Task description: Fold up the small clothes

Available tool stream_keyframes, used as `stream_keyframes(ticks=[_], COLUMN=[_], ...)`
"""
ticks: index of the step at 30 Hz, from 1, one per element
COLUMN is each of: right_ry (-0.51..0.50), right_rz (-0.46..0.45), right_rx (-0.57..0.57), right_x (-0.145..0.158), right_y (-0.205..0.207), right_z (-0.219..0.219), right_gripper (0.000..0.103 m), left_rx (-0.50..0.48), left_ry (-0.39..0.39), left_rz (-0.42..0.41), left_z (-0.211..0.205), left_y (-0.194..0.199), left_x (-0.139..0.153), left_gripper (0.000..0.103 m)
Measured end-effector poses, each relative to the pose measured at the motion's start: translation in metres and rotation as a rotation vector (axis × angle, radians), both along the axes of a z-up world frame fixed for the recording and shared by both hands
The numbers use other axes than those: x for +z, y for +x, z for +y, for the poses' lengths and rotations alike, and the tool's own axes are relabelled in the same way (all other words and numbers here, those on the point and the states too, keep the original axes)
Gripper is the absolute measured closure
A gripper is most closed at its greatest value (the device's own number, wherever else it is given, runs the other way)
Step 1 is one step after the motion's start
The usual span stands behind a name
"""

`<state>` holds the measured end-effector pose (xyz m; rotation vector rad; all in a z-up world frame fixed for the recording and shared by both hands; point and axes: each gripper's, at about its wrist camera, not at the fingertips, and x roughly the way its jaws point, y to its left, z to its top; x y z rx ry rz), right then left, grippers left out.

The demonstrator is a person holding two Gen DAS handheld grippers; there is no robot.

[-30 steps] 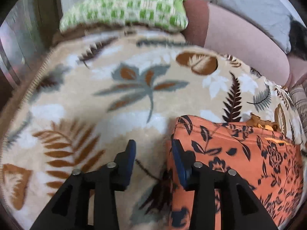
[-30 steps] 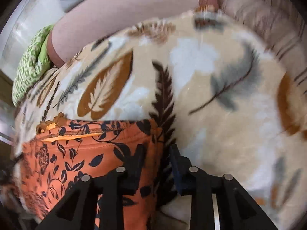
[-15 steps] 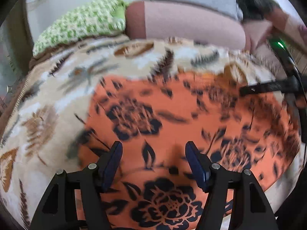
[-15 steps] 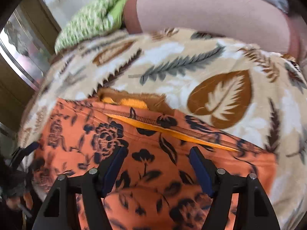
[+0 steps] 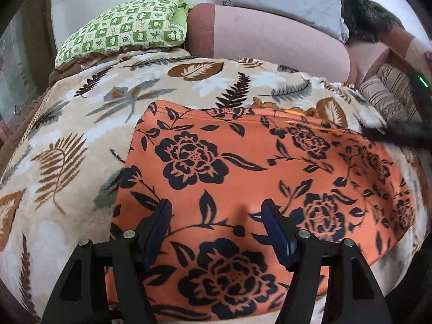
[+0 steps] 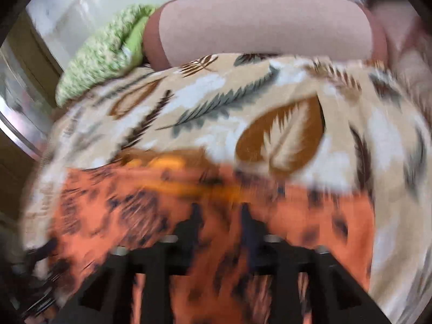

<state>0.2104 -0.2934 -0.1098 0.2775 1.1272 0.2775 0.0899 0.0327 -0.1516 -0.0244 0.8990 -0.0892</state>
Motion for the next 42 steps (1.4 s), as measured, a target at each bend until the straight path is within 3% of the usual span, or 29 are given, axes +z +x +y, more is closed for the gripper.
stream_keyframes(ticks=[4, 7, 9, 11, 15, 23, 26, 30, 37, 38, 39, 40, 42], right_ry=[0.091, 0.132, 0.213, 0.214, 0.28, 0.497, 0.501, 0.579, 0.628, 0.618, 0.578, 0.574, 0.532], right_rz=[0.069, 0.143, 0.147, 0.093, 0.047, 0.115, 0.147, 0.147, 0.13, 0.116, 0.118, 0.136, 0.127], right_rx=[-0.018, -0.126, -0.197, -0.23, -0.224, -0.325, -0.374, -0.507, -0.558, -0.539, -0.51, -0.503, -0.497], right_x=[-0.014, -0.048, -0.044, -0.022, -0.001, -0.028, -0.049, -0.068, -0.081, -0.076, -0.074, -0.076, -0.073], right_y=[-0.047, -0.032, -0.024, -0.031, -0.074, -0.187, -0.193, -0.189, -0.169, -0.165, -0.159, -0.156, -0.155], right_z=[-0.017, -0.048, -0.063, -0.07, -0.084, -0.106, -0.107, -0.128, -0.148, -0.147, -0.144, -0.146, -0.145], right_gripper=[0.025, 0.027, 0.027, 0.027, 0.027, 0.027, 0.027, 0.027, 0.028, 0.03, 0.046, 0.078, 0.089], left_rx=[0.006, 0.006, 0.011, 0.01, 0.006, -0.015, -0.023, -0.004, -0.002, -0.009, -0.014, -0.02, -0.027], left_ry=[0.021, 0.041, 0.057, 0.046, 0.055, 0.058, 0.053, 0.029, 0.039, 0.043, 0.046, 0.053, 0.066], left_rz=[0.021, 0.056, 0.08, 0.075, 0.078, 0.092, 0.096, 0.103, 0.114, 0.116, 0.117, 0.118, 0.113], left_z=[-0.01, -0.022, -0.026, -0.029, -0.035, -0.051, -0.056, -0.053, -0.063, -0.066, -0.068, -0.071, -0.076], left_y=[-0.004, -0.004, -0.005, -0.01, -0.014, -0.023, -0.028, -0.032, -0.029, -0.027, -0.026, -0.025, -0.023], left_x=[0.001, 0.0, 0.0, 0.004, 0.008, 0.009, 0.009, 0.007, 0.004, 0.002, 0.002, 0.0, 0.0], left_gripper=[0.034, 0.034, 0.034, 0.034, 0.034, 0.033, 0.033, 0.032, 0.032, 0.032, 0.032, 0.032, 0.032])
